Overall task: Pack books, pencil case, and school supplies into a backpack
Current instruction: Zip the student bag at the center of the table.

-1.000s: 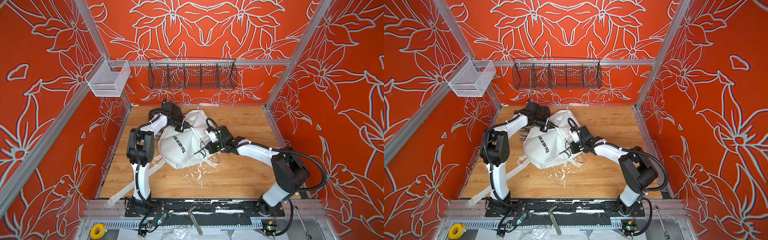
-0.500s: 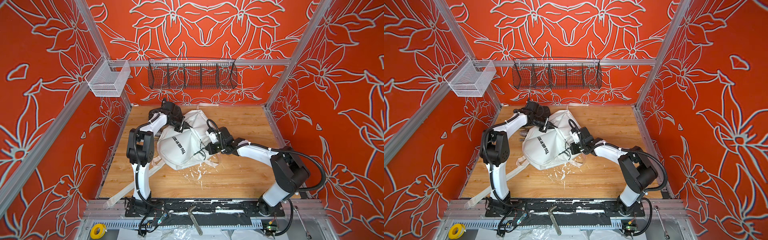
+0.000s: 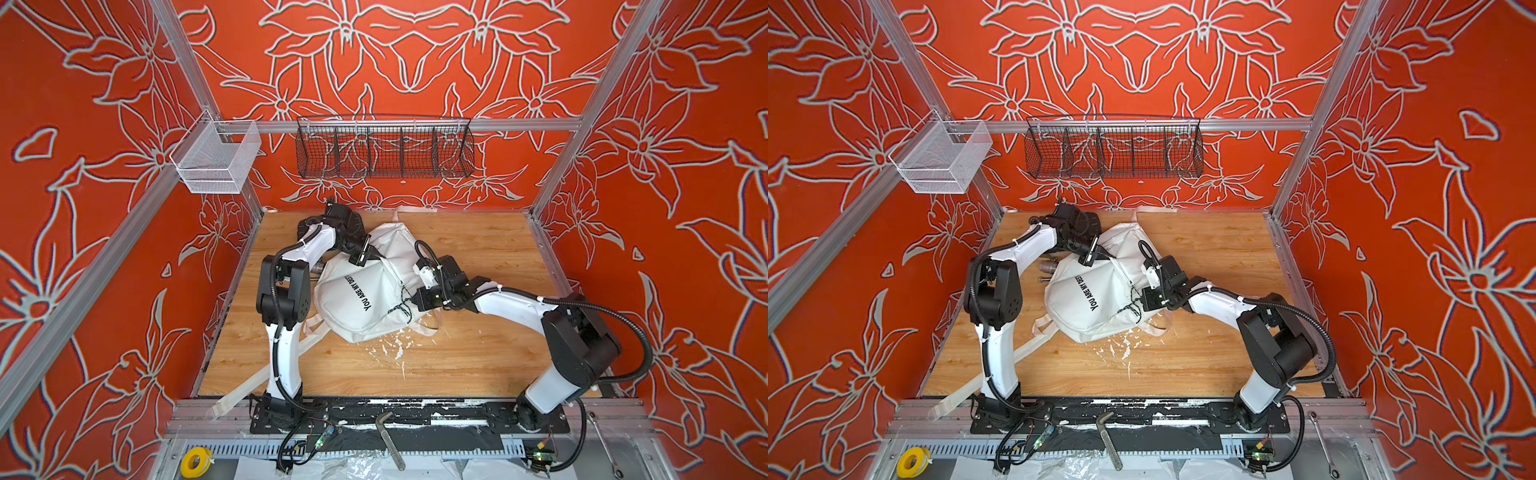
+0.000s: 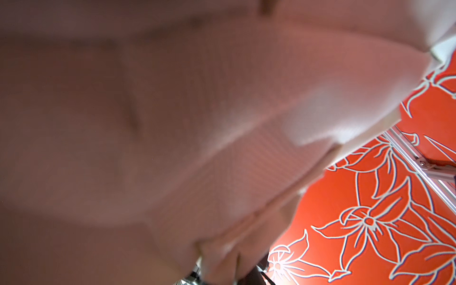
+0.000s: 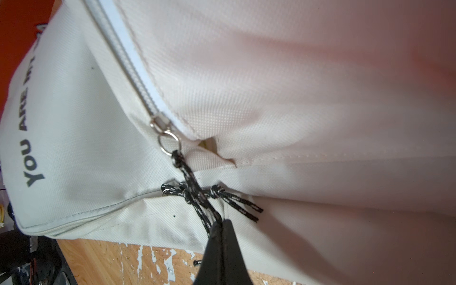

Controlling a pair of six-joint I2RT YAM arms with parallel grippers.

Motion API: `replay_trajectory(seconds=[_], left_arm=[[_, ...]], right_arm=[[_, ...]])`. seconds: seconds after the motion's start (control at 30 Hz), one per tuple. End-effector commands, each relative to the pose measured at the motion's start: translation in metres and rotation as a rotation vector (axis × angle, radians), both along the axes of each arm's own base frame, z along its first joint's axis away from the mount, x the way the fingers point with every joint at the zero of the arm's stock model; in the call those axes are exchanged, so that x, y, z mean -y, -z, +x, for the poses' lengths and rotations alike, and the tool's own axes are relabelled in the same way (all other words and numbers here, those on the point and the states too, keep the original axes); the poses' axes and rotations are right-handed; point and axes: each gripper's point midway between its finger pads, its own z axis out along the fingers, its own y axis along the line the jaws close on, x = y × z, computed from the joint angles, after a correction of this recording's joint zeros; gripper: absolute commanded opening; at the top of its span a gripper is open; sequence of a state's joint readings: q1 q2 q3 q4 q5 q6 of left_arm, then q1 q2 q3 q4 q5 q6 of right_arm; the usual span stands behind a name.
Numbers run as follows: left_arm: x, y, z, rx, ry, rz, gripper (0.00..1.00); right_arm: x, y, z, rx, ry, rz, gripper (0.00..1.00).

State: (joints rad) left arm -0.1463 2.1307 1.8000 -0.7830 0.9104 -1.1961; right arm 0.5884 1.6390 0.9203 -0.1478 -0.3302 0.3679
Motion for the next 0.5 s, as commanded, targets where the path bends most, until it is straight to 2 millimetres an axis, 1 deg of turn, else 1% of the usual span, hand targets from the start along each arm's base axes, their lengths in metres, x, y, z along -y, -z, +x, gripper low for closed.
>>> replay_trajectory(seconds=[0.0, 0.13, 0.23, 0.27, 0.33, 0.43, 0.47], left_arm=[[-0.049, -0.102, 0.062, 0.384, -0.087, -0.073, 0.00], [-0.054, -0.105, 0.064, 0.389, -0.102, -0.076, 0.00], [-0.052, -0.104, 0.062, 0.385, -0.085, -0.080, 0.00], [-0.049, -0.102, 0.059, 0.384, -0.075, -0.082, 0.00], [-0.037, -0.097, 0.052, 0.381, -0.046, -0.082, 0.00], [-0.010, -0.088, 0.037, 0.373, 0.020, -0.095, 0.00], [0.000, -0.082, 0.032, 0.369, 0.039, -0.099, 0.00]], right_arm=[[0.132, 0.095, -0.177, -0.728, 0.100, -0.533, 0.00], [0.132, 0.097, -0.180, -0.749, 0.104, -0.536, 0.00], [0.130, 0.093, -0.173, -0.712, 0.093, -0.529, 0.00], [0.127, 0.089, -0.166, -0.676, 0.088, -0.519, 0.00], [0.121, 0.076, -0.143, -0.572, 0.074, -0.503, 0.00], [0.102, 0.049, -0.102, -0.391, 0.010, -0.457, 0.00], [0.094, 0.037, -0.085, -0.324, -0.007, -0.444, 0.00]])
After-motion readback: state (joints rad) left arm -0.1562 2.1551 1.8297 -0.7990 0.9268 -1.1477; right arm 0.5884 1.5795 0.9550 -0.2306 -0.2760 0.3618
